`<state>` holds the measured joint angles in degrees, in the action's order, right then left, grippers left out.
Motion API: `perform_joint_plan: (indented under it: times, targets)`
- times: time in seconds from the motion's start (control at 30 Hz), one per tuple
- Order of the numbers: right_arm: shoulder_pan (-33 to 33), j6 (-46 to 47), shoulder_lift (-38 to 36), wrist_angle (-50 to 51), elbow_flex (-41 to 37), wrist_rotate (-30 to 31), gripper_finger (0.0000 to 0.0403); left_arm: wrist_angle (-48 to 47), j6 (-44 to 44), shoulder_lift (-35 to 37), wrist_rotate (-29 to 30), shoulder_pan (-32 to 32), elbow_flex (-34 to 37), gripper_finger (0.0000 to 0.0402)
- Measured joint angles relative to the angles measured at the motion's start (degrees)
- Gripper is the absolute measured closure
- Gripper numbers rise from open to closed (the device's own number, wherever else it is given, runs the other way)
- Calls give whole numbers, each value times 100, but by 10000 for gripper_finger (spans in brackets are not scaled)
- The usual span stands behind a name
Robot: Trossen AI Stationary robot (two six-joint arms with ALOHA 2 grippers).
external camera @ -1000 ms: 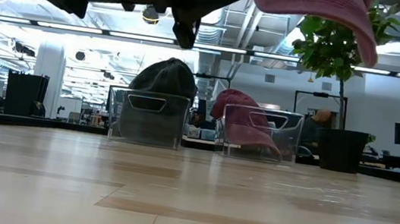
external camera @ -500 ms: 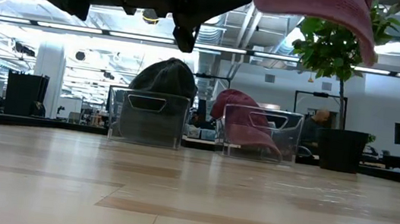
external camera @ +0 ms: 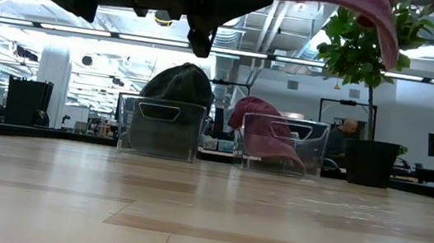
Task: Pick & Place hat
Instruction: Put the red cap into the right transparent bin
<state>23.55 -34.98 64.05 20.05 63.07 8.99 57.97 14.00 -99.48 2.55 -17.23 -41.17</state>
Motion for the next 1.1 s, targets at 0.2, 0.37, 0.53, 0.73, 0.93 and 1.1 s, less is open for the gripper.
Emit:
perform_joint_plan:
  times: [0.2, 0.37, 0.53, 0.73, 0.93, 1.1]
  targets:
    - [-238, 0, 39, -50, 0, 0, 399, 107, 0, 0, 2, 0, 0, 291]
    - [-351, -63, 289, -278, 4, -66, 399, 216, -20, 0, 0, 7, 0, 291]
    - [-397, -151, 519, -254, 0, -86, 399, 195, -200, 0, 7, 22, 0, 301]
    - [-419, -160, 507, -288, 0, -87, 396, 82, -207, 0, 20, 22, -2, 375]
    - [-382, 117, 327, -197, 0, -93, 392, 122, -332, 0, 110, -75, -7, 383]
    - [-340, 734, 302, -100, -2, -161, 353, 134, -649, 0, 68, -352, -7, 387]
